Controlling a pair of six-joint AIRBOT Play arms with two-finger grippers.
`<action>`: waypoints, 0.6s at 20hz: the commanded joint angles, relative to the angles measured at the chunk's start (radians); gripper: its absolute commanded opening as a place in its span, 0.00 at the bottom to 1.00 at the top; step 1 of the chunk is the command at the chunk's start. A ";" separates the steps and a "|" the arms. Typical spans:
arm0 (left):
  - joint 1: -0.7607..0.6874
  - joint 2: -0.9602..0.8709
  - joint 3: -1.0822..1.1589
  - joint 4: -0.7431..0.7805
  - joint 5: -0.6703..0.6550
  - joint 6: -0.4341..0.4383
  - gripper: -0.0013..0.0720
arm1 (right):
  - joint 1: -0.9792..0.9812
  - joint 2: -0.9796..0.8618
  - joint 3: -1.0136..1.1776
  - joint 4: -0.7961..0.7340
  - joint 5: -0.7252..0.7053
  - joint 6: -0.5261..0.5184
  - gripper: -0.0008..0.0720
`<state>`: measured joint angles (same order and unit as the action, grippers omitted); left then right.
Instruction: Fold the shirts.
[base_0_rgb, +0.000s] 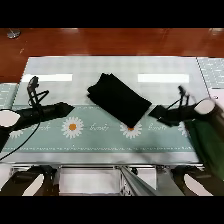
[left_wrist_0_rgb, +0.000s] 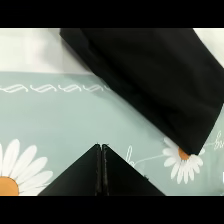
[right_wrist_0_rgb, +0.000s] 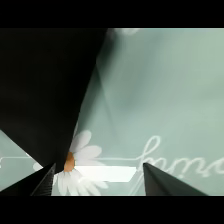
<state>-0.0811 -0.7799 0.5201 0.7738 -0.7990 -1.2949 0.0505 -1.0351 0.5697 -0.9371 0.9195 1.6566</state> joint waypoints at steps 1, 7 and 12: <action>-0.060 -0.012 -0.011 -0.001 0.015 0.000 0.04 | 0.063 -0.067 -0.107 0.226 -0.153 -0.081 0.87; -0.076 -0.032 -0.011 0.000 0.032 0.000 0.04 | 0.066 -0.357 0.138 0.342 -0.126 -0.158 0.87; -0.076 -0.037 -0.011 0.000 0.043 0.001 0.04 | 0.091 -0.495 0.333 0.398 -0.006 -0.284 0.06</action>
<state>-0.1558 -0.8143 0.5098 0.7731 -0.7647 -1.2949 0.1246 -1.4574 0.7925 -0.6025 0.8375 1.4708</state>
